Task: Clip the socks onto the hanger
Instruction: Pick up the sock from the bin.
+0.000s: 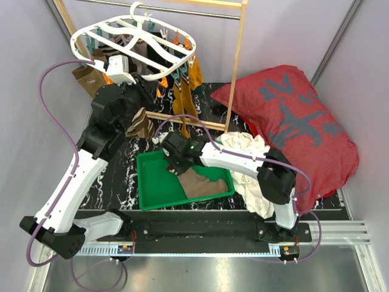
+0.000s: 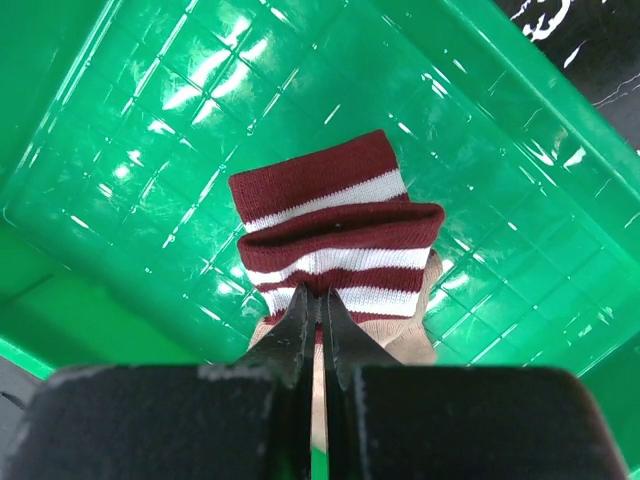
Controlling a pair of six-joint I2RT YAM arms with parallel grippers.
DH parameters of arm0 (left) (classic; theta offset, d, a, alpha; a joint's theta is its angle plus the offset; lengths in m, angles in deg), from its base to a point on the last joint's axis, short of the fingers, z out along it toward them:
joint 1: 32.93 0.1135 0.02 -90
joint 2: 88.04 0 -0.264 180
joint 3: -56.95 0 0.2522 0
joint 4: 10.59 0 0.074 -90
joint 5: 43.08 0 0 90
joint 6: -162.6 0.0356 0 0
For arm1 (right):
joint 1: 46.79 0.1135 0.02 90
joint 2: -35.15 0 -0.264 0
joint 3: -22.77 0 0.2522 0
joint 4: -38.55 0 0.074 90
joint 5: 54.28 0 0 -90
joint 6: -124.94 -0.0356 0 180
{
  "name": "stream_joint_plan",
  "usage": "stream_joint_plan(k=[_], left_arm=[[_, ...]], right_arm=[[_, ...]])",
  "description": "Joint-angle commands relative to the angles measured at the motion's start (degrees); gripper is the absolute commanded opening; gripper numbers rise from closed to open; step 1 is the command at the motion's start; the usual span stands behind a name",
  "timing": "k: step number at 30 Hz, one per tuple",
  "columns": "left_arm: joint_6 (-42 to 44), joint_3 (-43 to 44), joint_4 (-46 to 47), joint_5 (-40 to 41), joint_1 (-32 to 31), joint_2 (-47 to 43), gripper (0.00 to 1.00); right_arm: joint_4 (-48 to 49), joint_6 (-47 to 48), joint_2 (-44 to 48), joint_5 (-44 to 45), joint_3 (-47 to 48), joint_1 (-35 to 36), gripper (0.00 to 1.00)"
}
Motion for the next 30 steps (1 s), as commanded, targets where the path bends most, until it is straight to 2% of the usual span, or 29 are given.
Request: stream_joint_plan(k=[1, 6, 11, 13, 19, 24, 30], left_arm=[[0.0, 0.7, 1.5, -0.7, 0.2, -0.6, 0.0], [-0.2, 0.5, 1.4, -0.9, 0.2, -0.6, 0.0], [-0.5, 0.1, 1.4, -0.7, 0.2, -0.8, 0.0], [-0.7, 0.0, 1.4, -0.8, 0.2, -0.9, 0.0], [-1.1, 0.0, 1.6, -1.2, 0.2, -0.7, 0.0], [-1.1, 0.0, 1.6, -1.3, 0.2, -0.7, 0.0], [-1.2, -0.2, 1.5, -1.3, 0.2, -0.8, 0.0]], right_arm=[[3.5, 1.1, 2.4, -0.3, -1.8, -0.2, 0.01], [6.4, 0.0, 0.4, -0.8, -3.6, -1.0, 0.11], [8.1, -0.2, -1.2, -0.1, -4.0, -1.4, 0.13], [8.4, -0.3, -1.7, -0.4, -3.9, -1.6, 0.17], [9.1, -1.4, -2.7, 0.1, -3.2, -2.1, 0.17], [9.1, -1.5, -2.5, 1.2, -2.7, -2.5, 0.1], [9.3, -2.3, -0.1, -0.6, -3.2, -2.5, 0.11]])
